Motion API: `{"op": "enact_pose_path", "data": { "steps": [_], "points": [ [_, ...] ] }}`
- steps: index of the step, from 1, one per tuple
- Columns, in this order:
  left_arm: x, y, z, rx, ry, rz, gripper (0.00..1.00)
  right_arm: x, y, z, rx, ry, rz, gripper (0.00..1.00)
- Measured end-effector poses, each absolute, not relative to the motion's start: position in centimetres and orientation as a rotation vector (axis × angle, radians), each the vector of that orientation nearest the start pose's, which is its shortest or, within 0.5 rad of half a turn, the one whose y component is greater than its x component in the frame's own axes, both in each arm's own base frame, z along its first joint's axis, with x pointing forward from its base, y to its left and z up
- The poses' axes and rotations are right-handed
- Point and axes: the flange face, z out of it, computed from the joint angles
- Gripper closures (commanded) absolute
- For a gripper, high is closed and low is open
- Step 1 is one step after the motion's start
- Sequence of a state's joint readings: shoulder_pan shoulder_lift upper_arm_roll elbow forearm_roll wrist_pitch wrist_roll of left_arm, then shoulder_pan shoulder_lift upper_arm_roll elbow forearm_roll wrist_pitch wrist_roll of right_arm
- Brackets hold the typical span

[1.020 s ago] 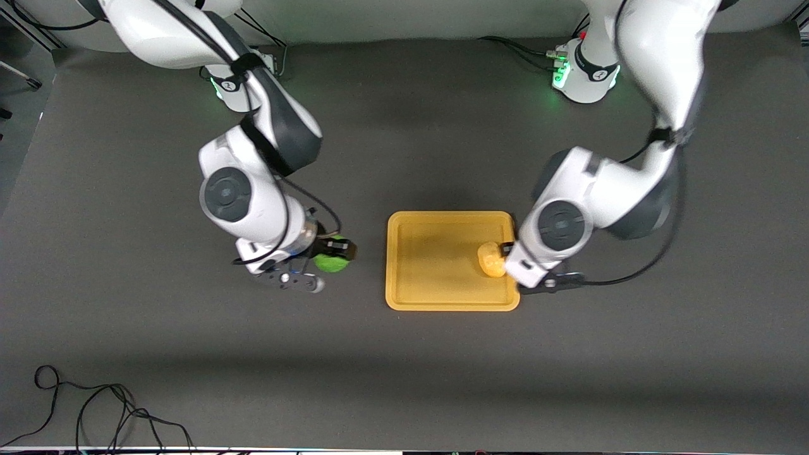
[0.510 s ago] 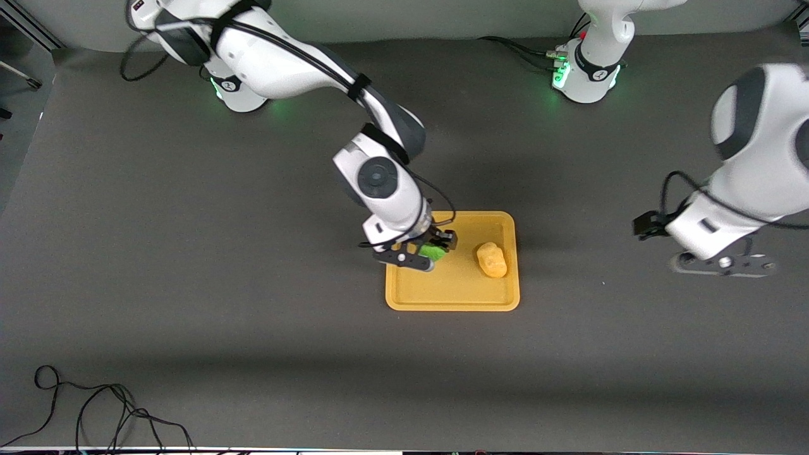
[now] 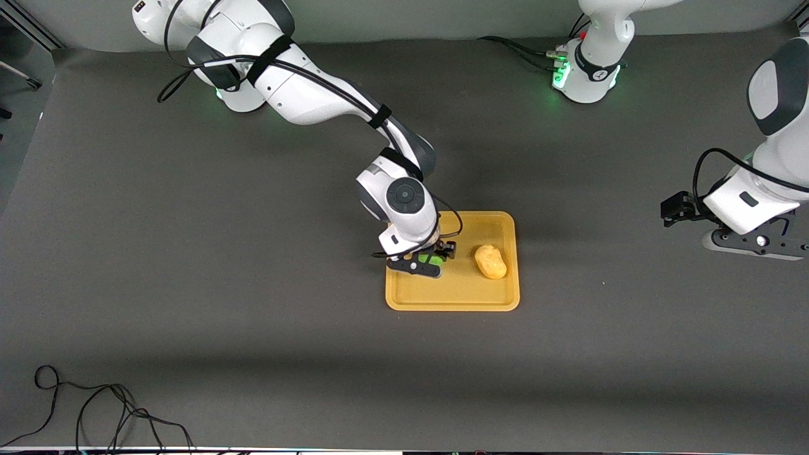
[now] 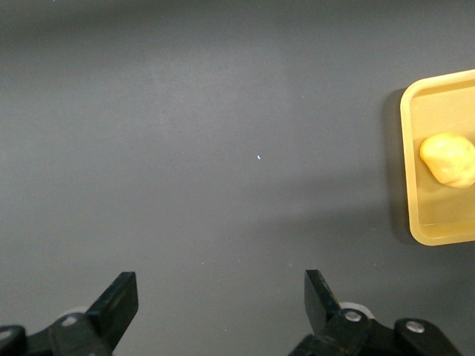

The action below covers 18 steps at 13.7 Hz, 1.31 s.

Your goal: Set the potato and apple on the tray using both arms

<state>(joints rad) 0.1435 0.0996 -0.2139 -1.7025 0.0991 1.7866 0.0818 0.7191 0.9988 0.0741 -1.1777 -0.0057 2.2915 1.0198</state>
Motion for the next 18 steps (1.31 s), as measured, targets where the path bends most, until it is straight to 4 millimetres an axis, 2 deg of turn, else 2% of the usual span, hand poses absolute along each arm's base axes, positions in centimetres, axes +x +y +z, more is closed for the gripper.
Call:
{"op": "enact_pose_path", "data": {
  "steps": [3, 4, 5, 6, 9, 11, 13, 14, 16, 18],
  "points": [
    [58.7, -2.9, 53.8, -3.050, 0.264, -0.013, 0.00, 56.4, 52.9, 19.0, -2.998, 0.408, -0.071, 0.75],
    [58.6, -3.0, 54.1, -3.049, 0.264, -0.019, 0.00, 56.6, 52.7, 18.9, -3.001, 0.412, -0.074, 0.65],
    [58.6, -3.0, 54.1, -3.049, 0.264, -0.021, 0.00, 56.6, 52.7, 18.9, -3.001, 0.412, -0.076, 0.37],
    [58.6, -3.0, 54.1, -3.049, 0.264, -0.020, 0.00, 56.6, 52.7, 18.9, -3.002, 0.411, -0.076, 0.01],
    [58.6, -2.9, 54.1, -3.049, 0.262, -0.017, 0.00, 56.7, 52.8, 19.1, -3.000, 0.413, -0.081, 0.00],
    [58.6, -2.9, 54.0, -3.049, 0.262, -0.014, 0.00, 57.3, 53.0, 20.8, -2.981, 0.411, -0.112, 0.00],
    [58.5, -2.9, 54.0, -3.049, 0.263, -0.010, 0.00, 57.9, 52.6, 24.8, -2.993, 0.422, -0.115, 0.00],
    [58.5, -2.9, 54.0, -3.049, 0.264, -0.010, 0.00, 58.7, 51.6, 27.5, -3.005, 0.444, -0.122, 0.00],
    [58.5, -2.9, 54.0, -3.049, 0.268, -0.009, 0.00, 60.4, 47.9, 33.9, -3.029, 0.479, -0.118, 0.00],
    [58.5, -2.9, 54.0, -3.048, 0.273, -0.009, 0.00, 61.8, 42.7, 39.4, -3.054, 0.407, -0.123, 0.00]
  ]
}}
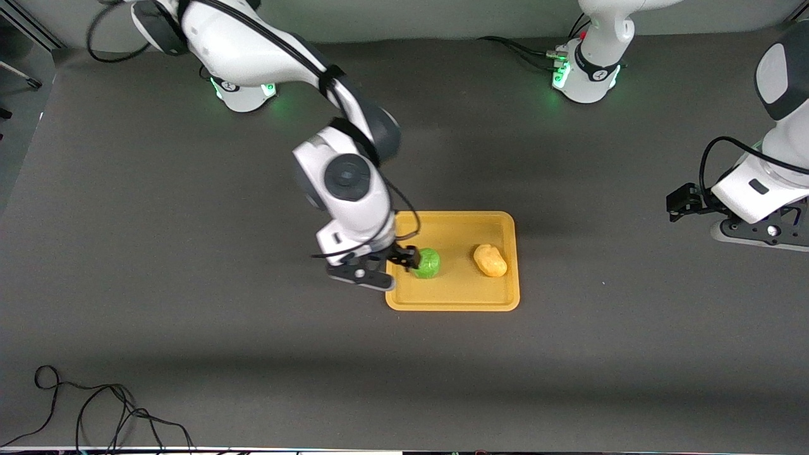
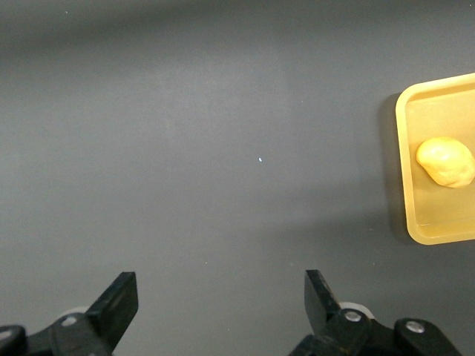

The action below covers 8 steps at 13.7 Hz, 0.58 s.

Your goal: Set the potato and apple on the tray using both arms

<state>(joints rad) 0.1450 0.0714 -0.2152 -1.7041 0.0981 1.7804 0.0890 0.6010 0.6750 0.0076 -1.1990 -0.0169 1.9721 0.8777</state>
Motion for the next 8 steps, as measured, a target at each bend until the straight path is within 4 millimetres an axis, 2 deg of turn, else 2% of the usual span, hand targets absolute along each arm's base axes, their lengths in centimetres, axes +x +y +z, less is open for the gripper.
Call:
{"op": "enact_pose_path", "data": {
  "steps": [2, 5, 8],
  "points": [
    [58.5, -2.9, 54.0, -3.048, 0.278, -0.008, 0.00, 62.6, 36.7, 42.9, -3.071, 0.369, -0.126, 0.00],
    [58.5, -2.9, 53.9, -3.048, 0.280, -0.007, 0.00, 62.8, 27.8, 46.6, -3.118, 0.304, -0.067, 0.00],
    [58.6, -2.8, 53.9, -3.048, 0.281, -0.014, 0.00, 61.2, 22.0, 53.0, -3.126, 0.271, -0.058, 0.00]
  ]
}}
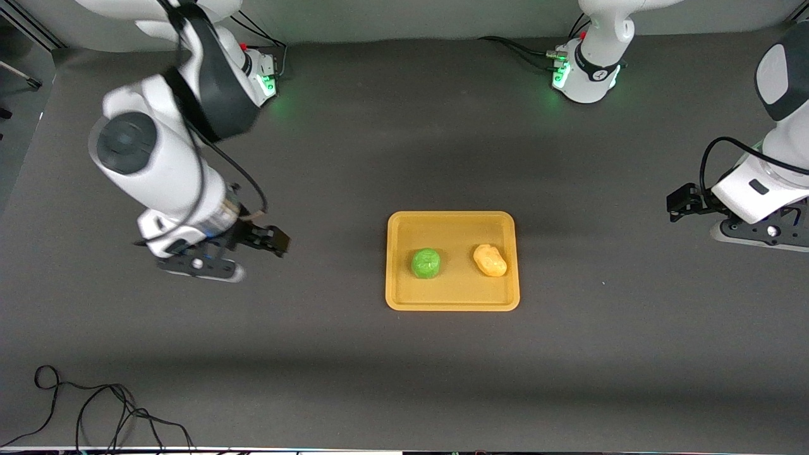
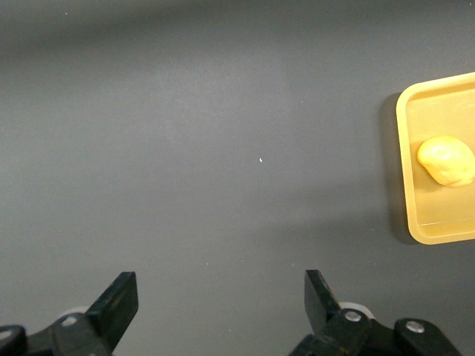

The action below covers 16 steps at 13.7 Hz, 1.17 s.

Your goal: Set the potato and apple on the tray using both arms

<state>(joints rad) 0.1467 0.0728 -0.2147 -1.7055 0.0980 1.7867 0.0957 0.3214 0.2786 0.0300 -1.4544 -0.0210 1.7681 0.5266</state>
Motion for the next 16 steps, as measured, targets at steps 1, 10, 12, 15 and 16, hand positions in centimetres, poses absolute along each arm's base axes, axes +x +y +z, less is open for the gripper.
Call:
{"op": "enact_pose_path", "data": {
  "steps": [1, 10, 12, 15, 16],
  "points": [
    [58.7, -2.8, 53.8, -3.048, 0.281, -0.020, 0.00, 60.3, 20.1, 55.5, -3.124, 0.274, -0.056, 0.00],
    [59.3, -0.1, 53.3, -3.132, 0.309, -0.049, 0.00, 55.7, 3.7, 63.3, -3.148, 0.335, 0.024, 0.00],
    [59.2, 0.5, 53.3, -3.142, 0.292, -0.038, 0.00, 55.9, 0.4, 63.2, -3.123, 0.302, 0.015, 0.00],
    [59.0, 1.3, 53.5, -3.143, 0.295, -0.034, 0.00, 56.1, -0.9, 63.1, -3.121, 0.285, -0.003, 0.00],
    [58.9, 1.3, 53.6, -3.144, 0.297, -0.027, 0.00, 56.1, -0.9, 63.0, -3.124, 0.258, -0.004, 0.00]
  ]
}}
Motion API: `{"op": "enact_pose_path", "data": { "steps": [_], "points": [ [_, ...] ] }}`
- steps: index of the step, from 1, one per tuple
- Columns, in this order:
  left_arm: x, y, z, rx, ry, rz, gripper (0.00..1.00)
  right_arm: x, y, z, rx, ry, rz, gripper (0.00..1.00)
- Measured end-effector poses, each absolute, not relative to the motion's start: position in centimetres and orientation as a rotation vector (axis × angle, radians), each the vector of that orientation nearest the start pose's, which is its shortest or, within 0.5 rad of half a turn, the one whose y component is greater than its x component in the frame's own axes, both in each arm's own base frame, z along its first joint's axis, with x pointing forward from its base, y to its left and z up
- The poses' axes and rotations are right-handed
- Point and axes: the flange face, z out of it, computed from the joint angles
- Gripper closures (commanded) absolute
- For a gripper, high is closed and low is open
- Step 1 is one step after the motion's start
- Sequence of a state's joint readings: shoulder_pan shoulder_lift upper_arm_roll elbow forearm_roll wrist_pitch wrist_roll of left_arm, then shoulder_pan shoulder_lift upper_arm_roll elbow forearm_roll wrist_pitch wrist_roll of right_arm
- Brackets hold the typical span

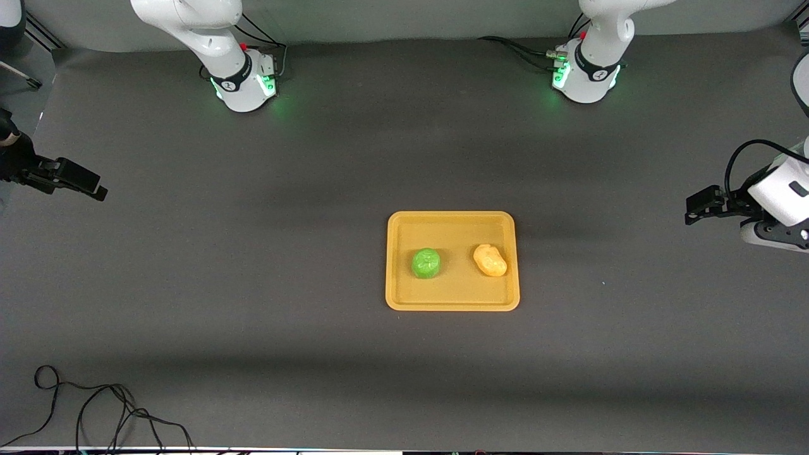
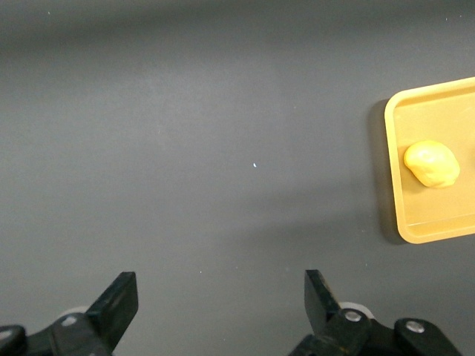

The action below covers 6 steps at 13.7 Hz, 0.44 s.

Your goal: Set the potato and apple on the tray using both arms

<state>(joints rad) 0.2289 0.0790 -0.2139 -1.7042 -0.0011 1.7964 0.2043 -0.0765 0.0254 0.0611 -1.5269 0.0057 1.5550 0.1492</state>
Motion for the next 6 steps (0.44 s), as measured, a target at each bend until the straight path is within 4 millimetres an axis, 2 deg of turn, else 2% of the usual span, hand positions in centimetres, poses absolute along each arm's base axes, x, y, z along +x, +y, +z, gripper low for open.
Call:
{"op": "enact_pose_path", "data": {
  "steps": [3, 6],
  "points": [
    [58.4, 1.2, 55.3, -3.141, 0.299, -0.022, 0.00, 56.6, -0.5, 62.0, -3.126, 0.212, -0.014, 0.00],
    [57.2, 1.4, 58.4, -3.136, 0.289, -0.013, 0.00, 57.1, 0.0, 59.3, -3.127, 0.187, -0.026, 0.00]
  ]
}}
